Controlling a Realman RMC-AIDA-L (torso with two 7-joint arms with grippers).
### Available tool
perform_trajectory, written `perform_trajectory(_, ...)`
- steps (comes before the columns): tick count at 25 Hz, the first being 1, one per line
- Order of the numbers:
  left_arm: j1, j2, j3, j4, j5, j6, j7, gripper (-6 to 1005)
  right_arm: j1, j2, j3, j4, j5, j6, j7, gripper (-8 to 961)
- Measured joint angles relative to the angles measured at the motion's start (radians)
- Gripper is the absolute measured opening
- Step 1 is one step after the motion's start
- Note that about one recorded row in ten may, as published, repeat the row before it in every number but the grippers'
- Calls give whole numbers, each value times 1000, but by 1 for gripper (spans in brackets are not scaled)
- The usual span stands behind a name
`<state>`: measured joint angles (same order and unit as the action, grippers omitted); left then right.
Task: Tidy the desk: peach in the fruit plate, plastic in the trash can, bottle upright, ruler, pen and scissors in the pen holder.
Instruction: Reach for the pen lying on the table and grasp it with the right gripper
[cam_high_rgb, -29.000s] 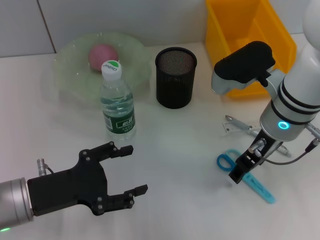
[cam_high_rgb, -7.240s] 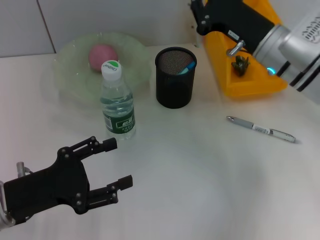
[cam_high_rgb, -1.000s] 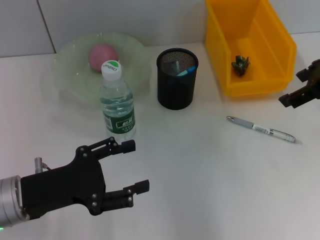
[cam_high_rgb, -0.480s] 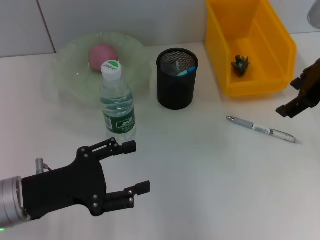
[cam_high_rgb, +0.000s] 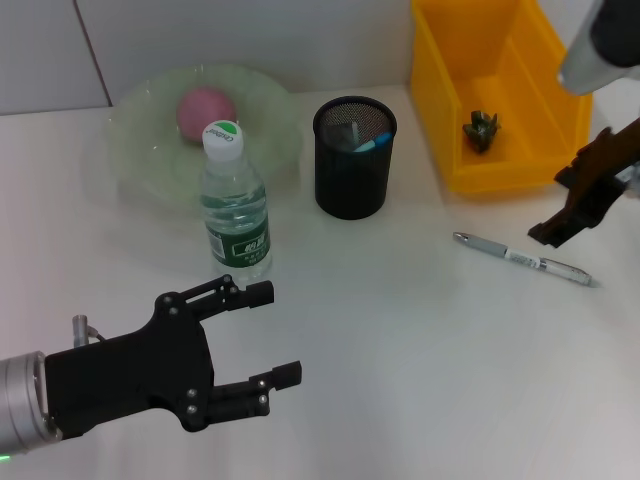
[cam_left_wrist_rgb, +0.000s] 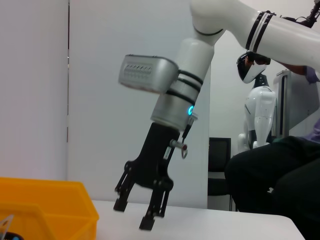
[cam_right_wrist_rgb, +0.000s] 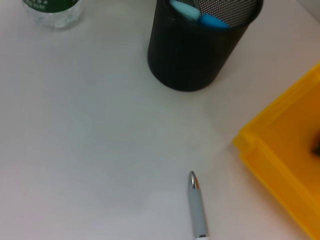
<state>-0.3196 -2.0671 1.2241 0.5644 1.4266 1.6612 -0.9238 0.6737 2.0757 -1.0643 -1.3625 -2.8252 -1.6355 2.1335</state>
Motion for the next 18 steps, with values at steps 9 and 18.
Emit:
perform_trajectory(9, -4, 1, 0, -5, 0, 0, 0, 754, 63, 1, -70, 158, -42, 93, 86, 817)
perform_trajectory(18, -1, 1, 0, -5, 0, 0, 2, 754, 134, 1, -82, 317, -73, 178, 118, 817)
